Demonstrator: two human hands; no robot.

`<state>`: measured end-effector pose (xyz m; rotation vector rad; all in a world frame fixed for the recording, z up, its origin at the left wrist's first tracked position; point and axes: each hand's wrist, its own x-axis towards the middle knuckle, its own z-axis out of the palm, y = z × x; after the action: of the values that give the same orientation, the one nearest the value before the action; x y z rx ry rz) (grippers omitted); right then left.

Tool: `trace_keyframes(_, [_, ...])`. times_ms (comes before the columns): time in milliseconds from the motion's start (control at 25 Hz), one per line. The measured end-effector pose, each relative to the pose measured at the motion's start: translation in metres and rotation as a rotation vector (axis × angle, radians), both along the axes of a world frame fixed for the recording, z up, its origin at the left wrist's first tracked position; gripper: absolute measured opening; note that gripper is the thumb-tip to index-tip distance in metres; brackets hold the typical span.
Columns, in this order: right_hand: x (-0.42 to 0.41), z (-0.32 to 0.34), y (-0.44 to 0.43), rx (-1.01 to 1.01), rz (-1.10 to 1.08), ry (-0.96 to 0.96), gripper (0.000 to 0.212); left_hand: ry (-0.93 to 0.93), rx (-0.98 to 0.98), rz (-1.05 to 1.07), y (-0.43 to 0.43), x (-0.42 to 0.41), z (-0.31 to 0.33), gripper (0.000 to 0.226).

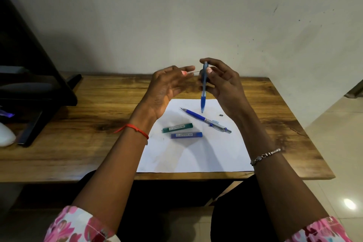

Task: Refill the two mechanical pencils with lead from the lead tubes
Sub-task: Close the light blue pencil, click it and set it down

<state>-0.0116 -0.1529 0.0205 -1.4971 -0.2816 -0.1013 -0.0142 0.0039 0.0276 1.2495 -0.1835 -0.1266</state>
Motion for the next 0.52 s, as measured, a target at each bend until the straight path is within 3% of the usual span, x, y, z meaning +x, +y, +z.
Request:
trace_keyframes(120, [-0.0008,0.0010,0.0050,0.115,-0.039,0.003,0.019,0.052,0.119,-0.064,-0.0079,-0.0016,-0.0030,0.025])
trace_keyframes(200, [-0.0012,0.0021,0.0063,0.080,-0.072,-0.004,0.018,0.061,0.155,-0.069,-0.0092,-0.0017,-0.0030,0.022])
trace_keyframes(520, [-0.0013,0.0022,0.0025,0.014,-0.105,-0.026,0.033,0.066,0.094,-0.088,-0.0066,-0.0035,-0.0011,0.016])
